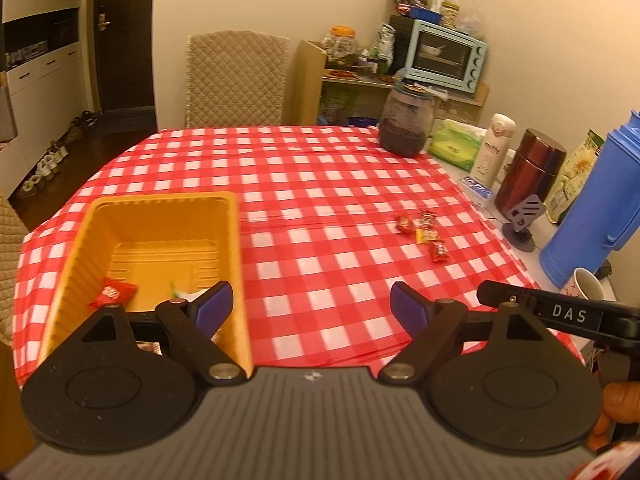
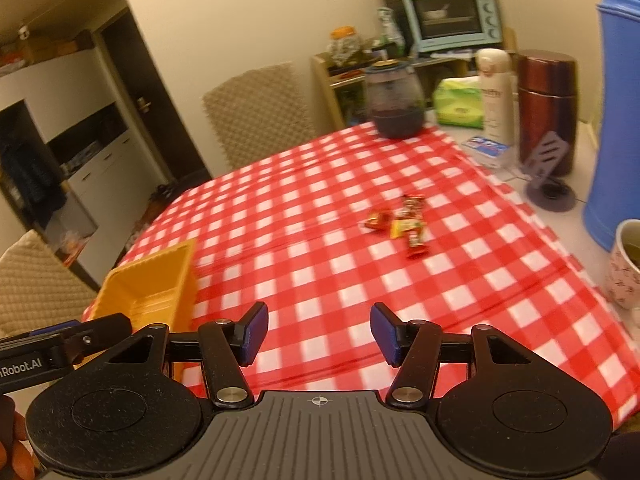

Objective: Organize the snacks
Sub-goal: 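Move both grippers back toward the remaining small candies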

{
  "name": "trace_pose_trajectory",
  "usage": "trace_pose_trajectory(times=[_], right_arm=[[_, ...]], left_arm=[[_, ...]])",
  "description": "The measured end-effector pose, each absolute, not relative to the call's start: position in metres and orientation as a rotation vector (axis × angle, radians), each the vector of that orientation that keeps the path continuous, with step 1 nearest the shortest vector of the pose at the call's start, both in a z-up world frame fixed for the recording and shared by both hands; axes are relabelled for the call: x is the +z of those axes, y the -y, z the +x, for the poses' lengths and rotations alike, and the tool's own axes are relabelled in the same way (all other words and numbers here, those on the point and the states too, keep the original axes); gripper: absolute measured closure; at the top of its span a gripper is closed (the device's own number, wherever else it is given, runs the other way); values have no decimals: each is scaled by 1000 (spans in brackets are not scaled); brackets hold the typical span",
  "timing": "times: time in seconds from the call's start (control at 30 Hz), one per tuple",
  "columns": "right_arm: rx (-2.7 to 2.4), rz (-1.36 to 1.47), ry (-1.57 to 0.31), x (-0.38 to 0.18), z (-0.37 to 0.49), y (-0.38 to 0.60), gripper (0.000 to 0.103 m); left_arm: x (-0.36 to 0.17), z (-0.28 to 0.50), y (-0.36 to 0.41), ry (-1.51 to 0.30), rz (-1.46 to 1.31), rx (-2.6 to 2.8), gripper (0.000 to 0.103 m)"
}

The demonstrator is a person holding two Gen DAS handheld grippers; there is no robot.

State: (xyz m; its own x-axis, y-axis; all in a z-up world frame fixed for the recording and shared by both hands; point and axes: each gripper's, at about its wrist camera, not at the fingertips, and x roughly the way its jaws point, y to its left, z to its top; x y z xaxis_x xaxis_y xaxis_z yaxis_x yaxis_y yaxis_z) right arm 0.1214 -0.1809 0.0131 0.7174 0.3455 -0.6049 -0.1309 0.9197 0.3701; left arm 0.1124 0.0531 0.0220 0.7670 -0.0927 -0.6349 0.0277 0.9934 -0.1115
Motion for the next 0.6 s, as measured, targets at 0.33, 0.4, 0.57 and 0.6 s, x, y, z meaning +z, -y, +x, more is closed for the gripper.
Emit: trace_pose_trajectory(times=[0.33,0.4,0.57,0.6], right_arm=[[153,348,-729,-3,139,232,46],[139,350,-730,-7,144,240,46],[120,335,-732,-19,162,251,46],[119,328,-732,-21,167,252,46]], left_arm=[[9,148,-11,-699,-83,-142,18],[5,156,-4,-700,-83,-151,17],[-3,181,9,-706,-78,-164,17],[-5,186,12,-707,-76,-166,17]])
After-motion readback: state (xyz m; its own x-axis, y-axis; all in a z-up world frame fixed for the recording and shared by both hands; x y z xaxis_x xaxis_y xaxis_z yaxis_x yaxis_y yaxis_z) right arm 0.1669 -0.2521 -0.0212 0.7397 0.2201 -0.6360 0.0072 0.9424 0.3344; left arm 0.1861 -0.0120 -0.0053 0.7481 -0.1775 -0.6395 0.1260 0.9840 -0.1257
